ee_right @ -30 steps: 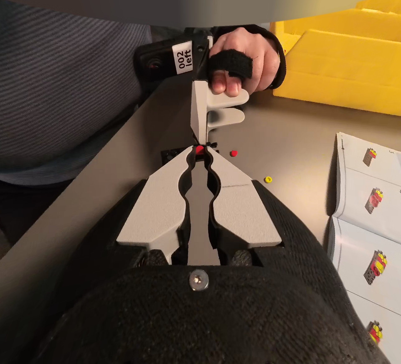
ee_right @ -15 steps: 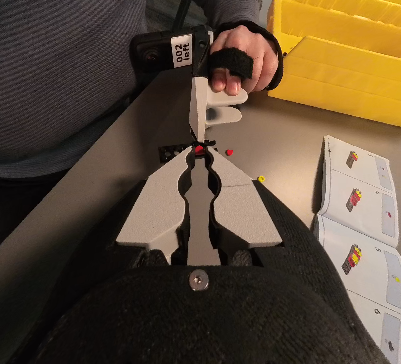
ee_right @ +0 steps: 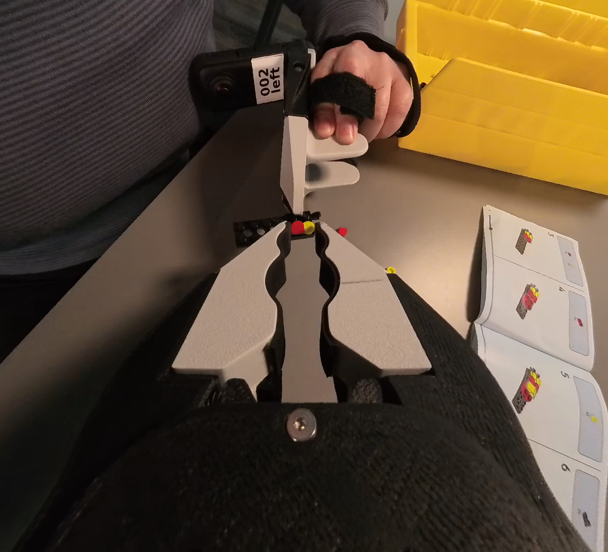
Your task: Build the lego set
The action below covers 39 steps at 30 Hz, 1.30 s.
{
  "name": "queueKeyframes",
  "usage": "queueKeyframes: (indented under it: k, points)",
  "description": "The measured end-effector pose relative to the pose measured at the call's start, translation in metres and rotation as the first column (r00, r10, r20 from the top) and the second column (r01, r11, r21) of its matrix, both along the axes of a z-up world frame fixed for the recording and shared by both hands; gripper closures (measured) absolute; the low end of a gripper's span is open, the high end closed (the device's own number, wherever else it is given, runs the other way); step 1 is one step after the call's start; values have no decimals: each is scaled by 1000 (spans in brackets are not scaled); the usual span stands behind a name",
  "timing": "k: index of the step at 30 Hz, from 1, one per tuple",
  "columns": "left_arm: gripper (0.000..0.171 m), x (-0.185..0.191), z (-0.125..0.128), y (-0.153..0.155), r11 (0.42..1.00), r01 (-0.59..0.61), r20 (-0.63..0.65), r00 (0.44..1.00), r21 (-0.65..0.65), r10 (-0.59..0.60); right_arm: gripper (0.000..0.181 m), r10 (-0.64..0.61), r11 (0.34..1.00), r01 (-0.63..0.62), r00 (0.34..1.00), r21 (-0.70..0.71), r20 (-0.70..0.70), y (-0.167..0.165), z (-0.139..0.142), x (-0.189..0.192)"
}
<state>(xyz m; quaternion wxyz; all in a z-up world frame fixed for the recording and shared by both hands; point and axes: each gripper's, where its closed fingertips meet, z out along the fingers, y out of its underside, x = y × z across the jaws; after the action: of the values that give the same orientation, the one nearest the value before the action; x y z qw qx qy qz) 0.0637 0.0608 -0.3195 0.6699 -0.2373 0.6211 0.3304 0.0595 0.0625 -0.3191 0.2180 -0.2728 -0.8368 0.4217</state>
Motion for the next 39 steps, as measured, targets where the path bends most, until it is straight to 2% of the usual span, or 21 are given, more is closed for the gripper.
queueKeyframes:
  k: [8, 12, 15, 18, 21, 23, 25, 28, 31, 34, 39]
  points:
    - [166, 0, -1, 2, 1000, -2, -1, 1000, -3, 2, 166, 0, 1000, 0, 1000, 0, -3, -1, 2, 2]
    - [166, -2, 3, 3, 1000, -10, 7, 1000, 6, 10, 149, -76, 995, 81, 992, 49, -97, 9, 15, 0]
    - [166, -2, 3, 1, 1000, -8, 10, 1000, 7, 8, 132, -163, 956, 205, 966, 209, -199, 22, 17, 3]
    - [166, -1, 4, 3, 1000, -9, 13, 1000, 12, 9, 122, -212, 848, 338, 922, 408, -323, 40, 8, 11]
    - [166, -1, 5, 3, 1000, -11, 18, 1000, 22, 11, 120, -153, 691, 383, 906, 614, -394, 48, -18, 15]
    - [166, -2, 5, 3, 1000, -12, 21, 1000, 22, 11, 120, -79, 642, 386, 893, 662, -444, 38, -32, 11]
    - [165, -3, 5, 4, 1000, -14, 23, 1000, 21, 13, 120, -4, 634, 416, 845, 652, -535, 24, -31, 3]
    - [166, -2, 4, 3, 1000, -13, 20, 1000, 20, 13, 123, 69, 607, 497, 744, 620, -665, 12, -12, -5]
    - [165, -2, 4, 4, 1000, -12, 17, 1000, 16, 12, 128, 124, 593, 538, 674, 599, -728, 5, -1, -9]
    - [165, -1, 4, 4, 1000, -12, 14, 1000, 15, 11, 136, 182, 563, 544, 654, 623, -735, -1, -2, -11]
    - [165, -1, 3, 5, 1000, -11, 8, 1000, 10, 11, 142, 182, 571, 532, 661, 625, -728, -3, -4, -14]
